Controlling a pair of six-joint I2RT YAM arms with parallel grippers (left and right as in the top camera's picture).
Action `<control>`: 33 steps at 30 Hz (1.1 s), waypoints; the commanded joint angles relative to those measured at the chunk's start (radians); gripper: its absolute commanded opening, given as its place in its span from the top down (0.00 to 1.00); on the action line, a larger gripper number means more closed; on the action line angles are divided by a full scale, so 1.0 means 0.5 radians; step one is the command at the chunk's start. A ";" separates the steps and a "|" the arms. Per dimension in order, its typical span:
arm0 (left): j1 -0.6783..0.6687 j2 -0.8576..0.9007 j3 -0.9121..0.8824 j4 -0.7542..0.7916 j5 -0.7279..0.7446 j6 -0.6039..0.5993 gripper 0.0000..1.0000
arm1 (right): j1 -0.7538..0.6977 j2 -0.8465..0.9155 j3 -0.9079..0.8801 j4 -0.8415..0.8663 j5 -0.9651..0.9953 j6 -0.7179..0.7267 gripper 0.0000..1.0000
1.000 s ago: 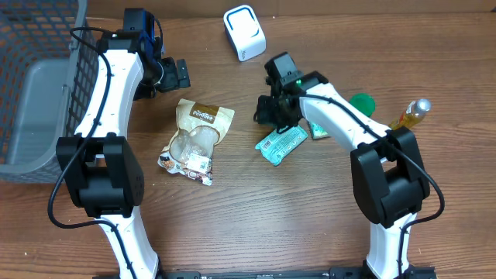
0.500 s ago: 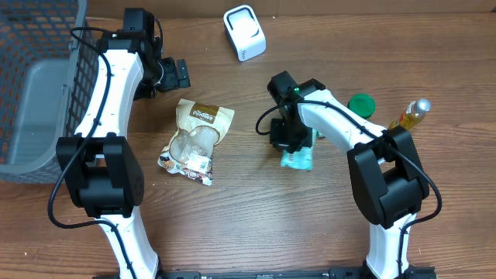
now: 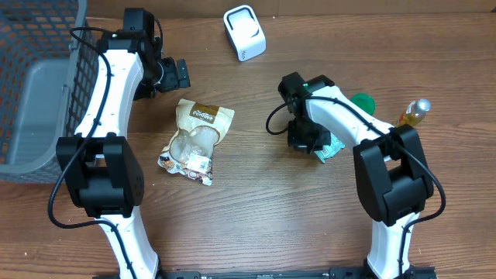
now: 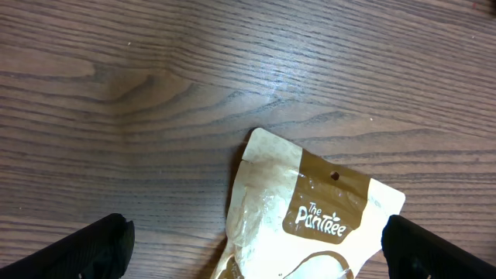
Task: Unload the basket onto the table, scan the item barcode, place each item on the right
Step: 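Open the right gripper off the wipes pack and raise it, then lower the left gripper onto the Pantree bag and pinch its top edge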
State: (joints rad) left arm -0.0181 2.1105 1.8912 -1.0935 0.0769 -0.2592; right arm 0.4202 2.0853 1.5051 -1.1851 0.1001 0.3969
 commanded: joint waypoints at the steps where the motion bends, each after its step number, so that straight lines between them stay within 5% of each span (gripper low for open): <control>1: -0.005 -0.021 -0.010 -0.003 -0.012 0.002 0.00 | 0.008 -0.022 0.076 0.082 -0.610 -0.324 0.75; 4: -0.005 -0.021 -0.010 -0.003 -0.012 0.002 0.00 | 0.008 -0.022 0.076 0.207 -0.907 -0.445 0.55; 13: -0.005 -0.021 -0.010 0.109 0.043 -0.037 0.00 | 0.008 -0.022 0.076 0.507 -1.057 -0.430 0.30; 17: -0.005 -0.021 -0.009 0.116 0.042 -0.036 0.00 | 0.008 -0.022 0.076 0.553 -1.057 -0.430 0.30; 18: -0.005 -0.021 -0.009 0.100 0.042 -0.036 0.26 | 0.008 -0.022 0.076 0.562 -1.057 -0.431 0.29; 19: -0.005 -0.021 -0.009 0.069 0.042 -0.036 0.82 | 0.008 -0.022 0.076 0.568 -1.057 -0.431 0.29; 20: -0.005 -0.021 -0.010 0.019 0.041 -0.047 0.96 | 0.008 -0.022 0.076 0.573 -1.056 -0.432 0.29; 26: -0.050 -0.002 -0.083 -0.220 -0.054 -0.075 0.96 | 0.008 -0.022 0.076 0.605 -0.963 -0.432 0.28; 33: -0.138 -0.002 -0.406 -0.093 -0.471 -0.233 0.96 | 0.006 -0.022 0.076 0.616 -0.951 -0.432 0.28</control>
State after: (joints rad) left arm -0.0704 2.1105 1.7531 -1.1641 -0.0425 -0.3202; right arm 0.4213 2.0853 1.5185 -0.8825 -0.3855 0.1860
